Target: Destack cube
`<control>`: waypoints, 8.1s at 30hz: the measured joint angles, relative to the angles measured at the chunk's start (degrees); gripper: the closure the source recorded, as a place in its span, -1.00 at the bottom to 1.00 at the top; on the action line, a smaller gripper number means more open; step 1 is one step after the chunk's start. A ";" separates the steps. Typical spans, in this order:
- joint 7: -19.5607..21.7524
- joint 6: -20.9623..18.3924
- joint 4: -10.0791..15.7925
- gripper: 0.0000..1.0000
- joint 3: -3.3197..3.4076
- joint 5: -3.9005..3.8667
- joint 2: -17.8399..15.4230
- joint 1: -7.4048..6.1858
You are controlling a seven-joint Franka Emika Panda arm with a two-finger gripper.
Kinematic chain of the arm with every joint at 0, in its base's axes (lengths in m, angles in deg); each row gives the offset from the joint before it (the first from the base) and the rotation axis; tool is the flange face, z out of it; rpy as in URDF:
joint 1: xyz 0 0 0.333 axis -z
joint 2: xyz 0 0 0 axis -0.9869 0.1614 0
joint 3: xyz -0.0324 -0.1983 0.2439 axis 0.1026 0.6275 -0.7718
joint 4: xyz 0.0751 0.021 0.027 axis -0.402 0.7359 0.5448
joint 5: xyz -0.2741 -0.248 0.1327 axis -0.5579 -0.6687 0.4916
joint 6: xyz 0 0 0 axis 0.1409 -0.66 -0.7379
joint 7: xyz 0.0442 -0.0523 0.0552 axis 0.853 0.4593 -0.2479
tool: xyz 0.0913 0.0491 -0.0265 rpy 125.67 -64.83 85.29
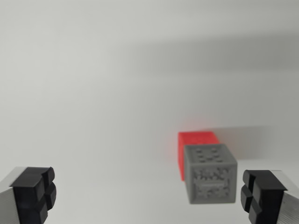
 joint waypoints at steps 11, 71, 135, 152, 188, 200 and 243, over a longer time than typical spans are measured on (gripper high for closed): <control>-3.88 4.50 6.84 -1.00 1.62 -0.52 -2.33 1.48; -20.39 32.46 18.83 1.00 3.23 7.96 14.09 5.81; -16.47 24.79 19.65 1.00 5.28 2.28 4.86 5.00; -14.00 20.91 20.14 1.00 4.59 0.17 0.63 4.15; -9.66 21.97 21.52 1.00 0.28 0.08 0.40 -0.60; -8.18 22.27 21.61 1.00 -1.23 0.08 0.53 -2.21; -2.85 22.97 19.97 1.00 -6.41 0.08 2.92 -8.49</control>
